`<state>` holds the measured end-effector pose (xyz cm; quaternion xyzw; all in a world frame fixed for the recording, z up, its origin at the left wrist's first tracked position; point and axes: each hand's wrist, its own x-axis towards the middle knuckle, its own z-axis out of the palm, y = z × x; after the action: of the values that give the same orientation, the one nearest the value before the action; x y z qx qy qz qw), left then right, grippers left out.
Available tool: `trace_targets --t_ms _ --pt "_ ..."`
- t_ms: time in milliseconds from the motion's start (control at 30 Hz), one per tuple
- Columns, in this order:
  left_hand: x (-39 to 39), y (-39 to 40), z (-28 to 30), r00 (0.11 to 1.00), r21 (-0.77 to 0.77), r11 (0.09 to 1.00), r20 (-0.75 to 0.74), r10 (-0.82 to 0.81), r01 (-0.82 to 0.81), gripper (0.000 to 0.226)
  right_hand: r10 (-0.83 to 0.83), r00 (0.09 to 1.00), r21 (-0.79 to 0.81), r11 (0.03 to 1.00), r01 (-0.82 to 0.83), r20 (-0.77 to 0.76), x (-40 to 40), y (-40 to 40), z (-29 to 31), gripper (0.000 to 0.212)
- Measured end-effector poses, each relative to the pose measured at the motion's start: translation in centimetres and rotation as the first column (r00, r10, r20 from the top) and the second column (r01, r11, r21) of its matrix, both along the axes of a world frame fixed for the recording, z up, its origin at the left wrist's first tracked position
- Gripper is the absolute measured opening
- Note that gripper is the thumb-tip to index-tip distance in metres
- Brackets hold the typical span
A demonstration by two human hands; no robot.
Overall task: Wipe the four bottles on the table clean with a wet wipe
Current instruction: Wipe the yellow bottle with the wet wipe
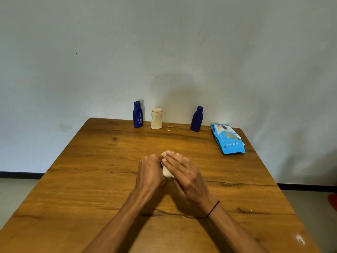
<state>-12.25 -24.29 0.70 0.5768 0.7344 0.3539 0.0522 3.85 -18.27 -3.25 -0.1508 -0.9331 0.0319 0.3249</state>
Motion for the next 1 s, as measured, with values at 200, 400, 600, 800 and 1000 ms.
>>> trace_targets --t_ms 200,400,600,800,1000 --pt "0.3 0.2 -0.1 0.989 0.010 0.995 0.108 -0.097 0.097 0.026 -0.126 0.987 -0.289 0.953 0.094 -0.095 0.2 1.3 0.1 0.049" --pt "-0.4 0.7 0.1 0.950 0.018 0.985 0.260 -0.171 0.172 0.018 -0.157 0.963 -0.716 0.696 -0.050 -0.220 -1.1 1.3 0.1 0.051" --pt "-2.0 0.6 -0.7 0.732 0.171 0.971 0.638 -0.238 0.167 0.025 -0.128 0.992 -0.698 0.710 0.093 0.001 0.0 1.7 -0.9 0.043" --pt "-3.1 0.7 -0.5 0.549 0.130 0.939 0.783 -0.294 0.318 0.027 -0.106 0.994 -0.724 0.682 0.099 0.036 0.5 2.4 -0.2 0.042" --pt "-3.3 1.1 0.1 0.552 0.093 0.906 0.766 -0.329 0.412 0.032 -0.099 0.987 -0.947 0.309 -0.091 -0.127 -0.7 2.4 1.5 0.074"
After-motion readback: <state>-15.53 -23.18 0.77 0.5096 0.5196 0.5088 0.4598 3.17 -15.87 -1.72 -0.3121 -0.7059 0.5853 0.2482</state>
